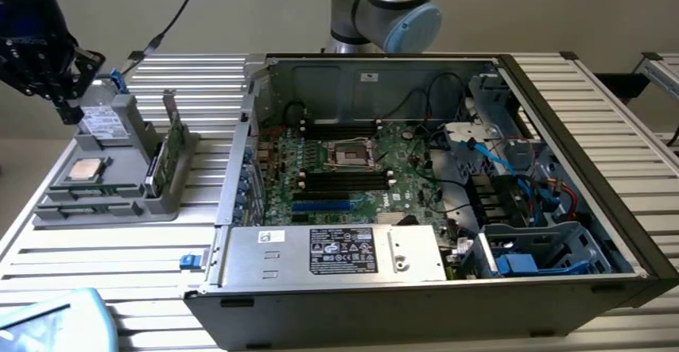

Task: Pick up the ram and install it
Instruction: 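Reach for the ram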

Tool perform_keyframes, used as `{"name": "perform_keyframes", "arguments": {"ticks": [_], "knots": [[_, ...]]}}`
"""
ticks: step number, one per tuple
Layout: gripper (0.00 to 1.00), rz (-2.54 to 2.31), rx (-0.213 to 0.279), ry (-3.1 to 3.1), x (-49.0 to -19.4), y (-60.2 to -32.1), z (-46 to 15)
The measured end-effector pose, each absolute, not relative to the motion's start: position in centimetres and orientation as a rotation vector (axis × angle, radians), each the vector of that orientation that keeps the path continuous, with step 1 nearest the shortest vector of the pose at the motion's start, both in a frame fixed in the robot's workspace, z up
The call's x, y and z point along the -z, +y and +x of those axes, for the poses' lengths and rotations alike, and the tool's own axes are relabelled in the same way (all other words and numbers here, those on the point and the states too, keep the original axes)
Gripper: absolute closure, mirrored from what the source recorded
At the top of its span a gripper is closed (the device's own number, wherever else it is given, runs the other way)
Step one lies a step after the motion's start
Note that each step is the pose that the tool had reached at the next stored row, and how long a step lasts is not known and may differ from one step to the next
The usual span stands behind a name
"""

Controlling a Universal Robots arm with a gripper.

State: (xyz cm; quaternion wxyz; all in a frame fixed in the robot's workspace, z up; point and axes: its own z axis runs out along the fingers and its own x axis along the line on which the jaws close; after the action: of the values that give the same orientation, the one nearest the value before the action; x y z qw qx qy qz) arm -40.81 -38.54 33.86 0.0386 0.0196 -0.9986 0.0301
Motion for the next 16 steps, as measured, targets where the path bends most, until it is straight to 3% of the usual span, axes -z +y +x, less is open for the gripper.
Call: {"name": "perform_keyframes", "arguments": {"ticks": [16], "knots": [[0.9,0.083,-0.084,-3.051,-32.6,-39.8,-42.5]]}}
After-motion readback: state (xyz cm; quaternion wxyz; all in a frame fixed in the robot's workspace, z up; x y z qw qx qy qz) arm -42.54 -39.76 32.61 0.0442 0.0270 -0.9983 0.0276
